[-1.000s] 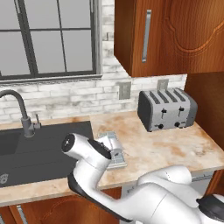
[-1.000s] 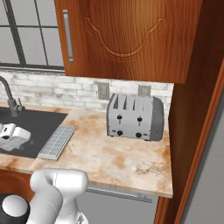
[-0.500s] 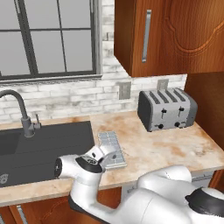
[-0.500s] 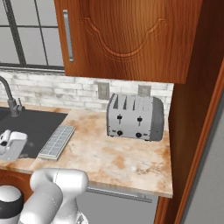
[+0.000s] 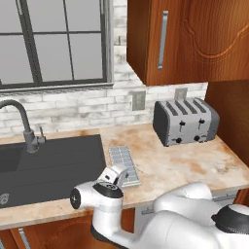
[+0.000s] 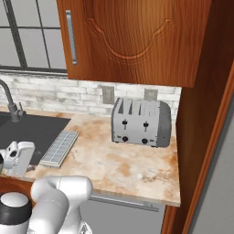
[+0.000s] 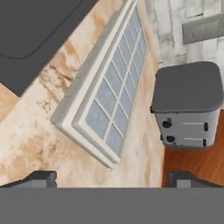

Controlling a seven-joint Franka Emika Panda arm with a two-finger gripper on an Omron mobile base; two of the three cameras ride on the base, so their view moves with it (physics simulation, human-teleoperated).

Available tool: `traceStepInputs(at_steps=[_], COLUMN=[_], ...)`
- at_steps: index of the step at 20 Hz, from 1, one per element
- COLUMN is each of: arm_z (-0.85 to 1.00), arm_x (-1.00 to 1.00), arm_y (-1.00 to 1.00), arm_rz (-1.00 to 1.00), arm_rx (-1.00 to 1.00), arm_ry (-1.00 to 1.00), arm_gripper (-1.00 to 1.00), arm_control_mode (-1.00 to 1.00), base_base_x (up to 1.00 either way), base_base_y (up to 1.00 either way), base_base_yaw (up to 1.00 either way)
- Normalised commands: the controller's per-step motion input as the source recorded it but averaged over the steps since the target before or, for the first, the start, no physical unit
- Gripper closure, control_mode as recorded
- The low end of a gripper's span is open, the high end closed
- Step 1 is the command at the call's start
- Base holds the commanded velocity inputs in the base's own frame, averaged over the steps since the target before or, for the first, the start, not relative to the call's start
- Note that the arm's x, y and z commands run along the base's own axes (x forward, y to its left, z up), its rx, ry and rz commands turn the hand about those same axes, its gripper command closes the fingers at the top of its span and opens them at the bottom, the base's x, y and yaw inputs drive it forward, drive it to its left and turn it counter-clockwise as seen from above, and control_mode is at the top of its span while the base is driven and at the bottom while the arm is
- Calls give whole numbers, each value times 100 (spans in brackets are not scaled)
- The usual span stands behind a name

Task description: The ice cube tray has been filled with water. Take the tray and place it in the freezer to make ice. Close the freezer door after placing the tray.

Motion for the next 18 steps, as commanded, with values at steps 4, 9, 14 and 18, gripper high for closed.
traceStepInputs(at_steps=[4,9,14,18], arm_z=[-28,-22,-19,-24], arm_x=[24,31,30,18], arm_y=[-14,-1,0,0], arm_rz=[24,16,15,19], arm_rx=[-4,-5,-7,-8], arm_ry=[19,27,23,12], arm_gripper=[-100,-100,-100,-100], arm_control_mode=[-100,-100,-100,-100], base_base_x=[0,0,0,0], base_base_y=[0,0,0,0], base_base_yaw=[0,0,0,0])
